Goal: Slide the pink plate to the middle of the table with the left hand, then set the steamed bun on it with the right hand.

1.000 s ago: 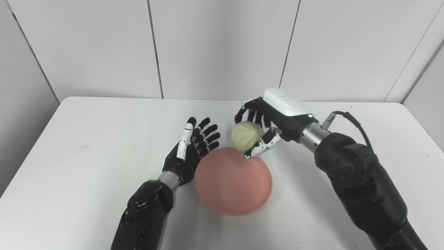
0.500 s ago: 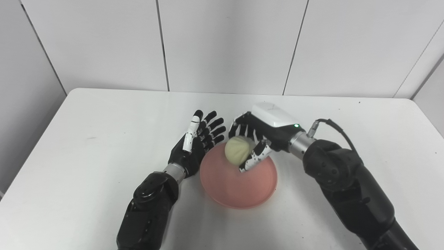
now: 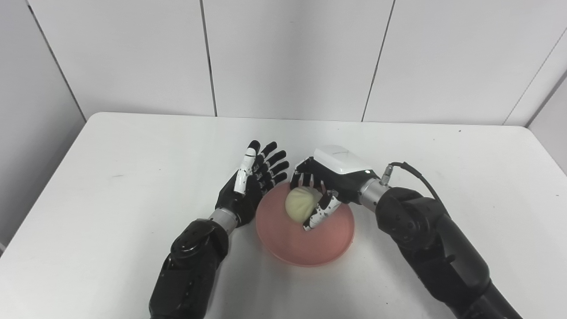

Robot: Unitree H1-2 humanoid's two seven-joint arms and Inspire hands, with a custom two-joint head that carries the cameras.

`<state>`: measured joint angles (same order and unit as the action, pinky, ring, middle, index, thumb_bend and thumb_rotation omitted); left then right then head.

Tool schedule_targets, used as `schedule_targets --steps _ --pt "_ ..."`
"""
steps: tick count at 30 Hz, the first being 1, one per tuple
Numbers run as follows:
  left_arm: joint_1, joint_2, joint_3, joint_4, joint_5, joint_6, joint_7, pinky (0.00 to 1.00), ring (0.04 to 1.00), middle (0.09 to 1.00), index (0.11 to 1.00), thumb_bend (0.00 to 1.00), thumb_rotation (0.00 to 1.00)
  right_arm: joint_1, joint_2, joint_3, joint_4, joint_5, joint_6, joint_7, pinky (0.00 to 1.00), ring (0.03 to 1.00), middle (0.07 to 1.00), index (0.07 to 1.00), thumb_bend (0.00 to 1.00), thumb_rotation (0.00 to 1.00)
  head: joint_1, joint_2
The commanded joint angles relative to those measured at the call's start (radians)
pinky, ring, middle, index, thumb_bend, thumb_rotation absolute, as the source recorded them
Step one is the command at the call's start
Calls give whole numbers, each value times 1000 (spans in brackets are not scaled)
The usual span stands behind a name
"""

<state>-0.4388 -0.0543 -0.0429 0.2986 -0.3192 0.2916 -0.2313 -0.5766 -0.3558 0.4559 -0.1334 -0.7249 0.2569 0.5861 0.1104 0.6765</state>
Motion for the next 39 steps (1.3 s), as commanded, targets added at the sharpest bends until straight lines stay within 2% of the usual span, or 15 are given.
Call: schedule_targets --steps 1,9,13,14,15,17,19,24,30,39 --pt "21 -1 -2 26 19 71 21 927 919 933 938 589 1000 -25 7 1 -12 -16 -34 -25 277 352 479 488 526 0 1 -1" --pt "20 1 -6 29 21 67 18 929 926 934 941 599 1000 -25 3 35 -22 -59 -32 -2 258 322 476 488 528 0 3 -1" --pt "20 3 -9 28 26 65 19 923 925 933 939 596 1000 -39 -14 60 -41 -91 -7 67 289 363 480 490 526 0 3 -1" --pt "20 4 -11 27 29 64 20 919 921 930 935 597 1000 -44 -17 64 -49 -105 8 92 453 555 624 652 619 120 3 -1" --pt "20 5 -13 26 32 63 20 918 920 928 933 597 1000 -48 -19 65 -57 -116 18 112 525 637 692 725 667 202 3 0" --pt "19 8 -15 27 33 64 18 932 919 927 930 599 1000 -54 -19 64 -70 -138 25 140 641 740 784 811 745 365 3 -1" --pt "19 9 -15 27 34 67 17 942 919 928 932 598 1000 -58 -15 59 -81 -153 29 161 679 772 816 832 784 452 2 -1" --pt "23 8 -15 14 41 80 23 933 914 924 932 600 1000 -68 -10 50 -118 -189 54 231 695 816 865 882 833 571 -18 -3" --pt "28 0 0 11 29 82 26 928 912 924 932 586 1000 -77 -1 28 -164 -219 84 310 684 817 876 928 896 665 -17 -7" --pt "25 -2 6 38 36 58 28 916 896 908 909 613 988 -97 -6 -11 -235 -247 98 388 649 801 868 937 945 678 -16 -24"
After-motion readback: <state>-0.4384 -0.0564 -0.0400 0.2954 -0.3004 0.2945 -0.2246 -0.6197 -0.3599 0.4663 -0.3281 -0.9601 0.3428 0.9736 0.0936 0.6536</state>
